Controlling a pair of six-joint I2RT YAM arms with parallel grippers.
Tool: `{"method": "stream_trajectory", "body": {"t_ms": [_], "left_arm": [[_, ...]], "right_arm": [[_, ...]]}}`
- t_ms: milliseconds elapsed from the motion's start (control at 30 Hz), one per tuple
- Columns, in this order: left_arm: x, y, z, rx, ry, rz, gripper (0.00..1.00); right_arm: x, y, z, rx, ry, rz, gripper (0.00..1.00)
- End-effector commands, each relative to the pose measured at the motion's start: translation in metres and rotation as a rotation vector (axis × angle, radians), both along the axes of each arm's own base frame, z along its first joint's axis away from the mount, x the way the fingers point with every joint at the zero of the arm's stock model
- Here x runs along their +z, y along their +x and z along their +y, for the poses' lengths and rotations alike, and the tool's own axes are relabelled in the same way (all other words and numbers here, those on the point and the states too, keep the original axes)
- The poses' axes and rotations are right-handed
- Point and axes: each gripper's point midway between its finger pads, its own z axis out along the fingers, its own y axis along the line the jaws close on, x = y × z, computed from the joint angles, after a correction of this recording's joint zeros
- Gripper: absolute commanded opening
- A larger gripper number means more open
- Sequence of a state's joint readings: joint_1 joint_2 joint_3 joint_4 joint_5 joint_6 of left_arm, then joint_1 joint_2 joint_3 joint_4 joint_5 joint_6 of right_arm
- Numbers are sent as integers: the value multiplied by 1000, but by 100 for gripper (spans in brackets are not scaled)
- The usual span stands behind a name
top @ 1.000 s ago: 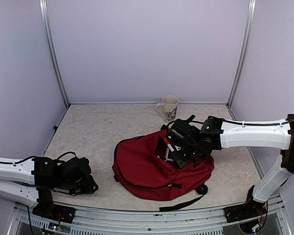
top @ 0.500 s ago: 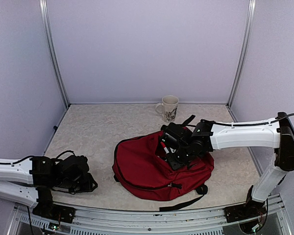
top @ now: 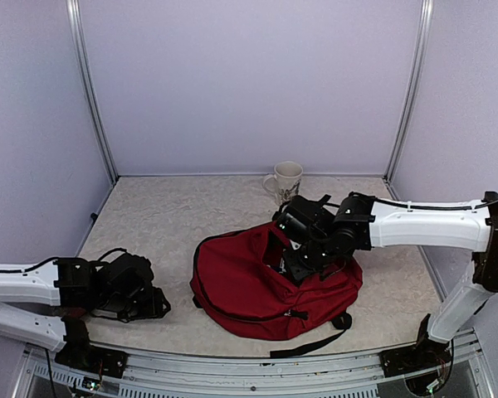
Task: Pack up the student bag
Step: Place the pen in the lower front pocket of the bag.
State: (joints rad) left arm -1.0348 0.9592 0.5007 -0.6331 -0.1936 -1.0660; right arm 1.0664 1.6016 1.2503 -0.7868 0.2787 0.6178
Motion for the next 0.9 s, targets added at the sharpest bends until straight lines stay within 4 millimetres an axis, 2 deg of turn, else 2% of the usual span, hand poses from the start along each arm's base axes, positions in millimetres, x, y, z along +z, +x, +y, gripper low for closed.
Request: {"method": "stream_trajectory", "body": {"t_ms": [0,133,233,333,400,467,567,633,733,800,867], "left_arm": [[27,26,-18,-31,-48,-59,59],[57,61,-28,-45,-83,-122,69],[70,91,-41,-80,-154,-148,84],[70,121,-56,-103,-239,-139,98],[60,138,-66,-121,-213,-106,99],[53,152,-80,-161,-183,-86,99],[36,166,-100,-211,-181,-50,99],[19,170,-110,-233,-182,-8,98],[6,172,-123,-256,-212,20,92],[3,172,-128,-264,-230,21,81],[1,171,-130,-268,-241,19,59]], "right_arm": [[47,8,1,-11,77,-88,39],[55,21,-5,-30,101,-110,39],[56,35,-15,-56,110,-113,41],[48,43,-29,-86,116,-97,49],[41,46,-39,-107,124,-78,56],[34,49,-51,-126,135,-61,60],[32,53,-59,-115,165,-53,63],[26,55,-60,-99,174,-41,63],[11,59,-62,-86,174,-16,61],[2,63,-62,-91,182,5,58],[-6,67,-56,-51,182,19,54]]}}
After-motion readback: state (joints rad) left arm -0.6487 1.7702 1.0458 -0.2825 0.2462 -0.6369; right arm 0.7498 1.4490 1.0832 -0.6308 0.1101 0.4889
